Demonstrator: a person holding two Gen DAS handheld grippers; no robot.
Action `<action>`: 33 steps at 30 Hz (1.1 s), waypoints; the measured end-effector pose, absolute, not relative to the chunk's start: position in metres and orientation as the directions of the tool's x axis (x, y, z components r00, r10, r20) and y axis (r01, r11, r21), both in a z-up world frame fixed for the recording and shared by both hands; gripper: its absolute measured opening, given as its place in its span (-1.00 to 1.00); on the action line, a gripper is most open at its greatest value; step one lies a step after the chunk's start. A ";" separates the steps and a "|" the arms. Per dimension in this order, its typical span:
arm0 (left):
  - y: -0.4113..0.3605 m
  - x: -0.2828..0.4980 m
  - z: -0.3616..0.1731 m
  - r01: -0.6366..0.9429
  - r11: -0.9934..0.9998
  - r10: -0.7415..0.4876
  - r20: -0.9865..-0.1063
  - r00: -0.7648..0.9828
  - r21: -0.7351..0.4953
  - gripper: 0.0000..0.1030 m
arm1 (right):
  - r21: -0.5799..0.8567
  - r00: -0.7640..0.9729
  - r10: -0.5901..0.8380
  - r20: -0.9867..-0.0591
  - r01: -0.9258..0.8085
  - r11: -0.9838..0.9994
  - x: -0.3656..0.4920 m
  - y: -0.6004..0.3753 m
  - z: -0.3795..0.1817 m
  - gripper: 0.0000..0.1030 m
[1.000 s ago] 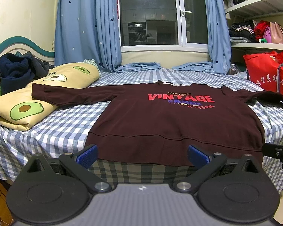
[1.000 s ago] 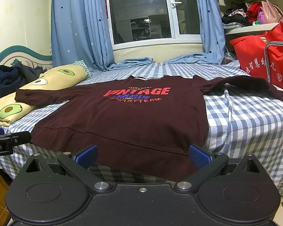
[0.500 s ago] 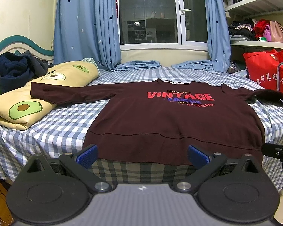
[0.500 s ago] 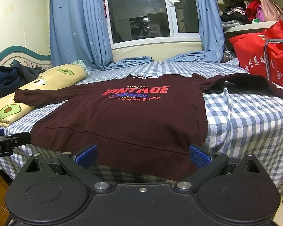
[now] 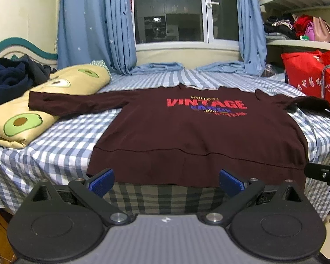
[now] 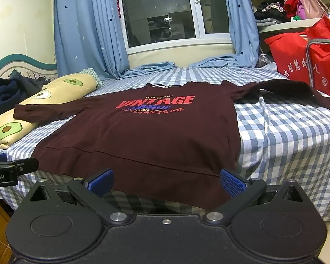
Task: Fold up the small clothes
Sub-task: 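Move the right tool to the sweatshirt's sleeve cuff and close on it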
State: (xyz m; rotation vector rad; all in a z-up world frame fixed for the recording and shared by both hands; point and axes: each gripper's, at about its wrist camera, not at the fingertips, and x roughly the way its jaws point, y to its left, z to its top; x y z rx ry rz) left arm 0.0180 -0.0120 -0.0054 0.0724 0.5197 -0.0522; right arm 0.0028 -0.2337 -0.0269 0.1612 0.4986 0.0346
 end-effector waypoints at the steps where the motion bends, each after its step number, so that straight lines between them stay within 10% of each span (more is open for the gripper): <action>1: -0.012 0.023 -0.006 0.068 0.996 -0.030 -0.521 0.853 0.054 0.99 | 0.162 0.874 0.071 -0.480 0.008 0.987 0.005 -0.234 -0.027 0.99; 18: -0.037 0.121 0.014 0.049 0.997 -0.003 -0.614 0.789 0.058 0.99 | 0.216 0.769 -0.028 -0.639 0.214 0.953 0.097 -0.296 -0.016 0.99; 33: -0.117 0.234 0.003 0.037 0.993 0.048 -0.672 0.739 0.112 0.99 | 0.216 0.822 -0.154 -0.548 0.317 0.923 0.167 -0.392 -0.019 0.99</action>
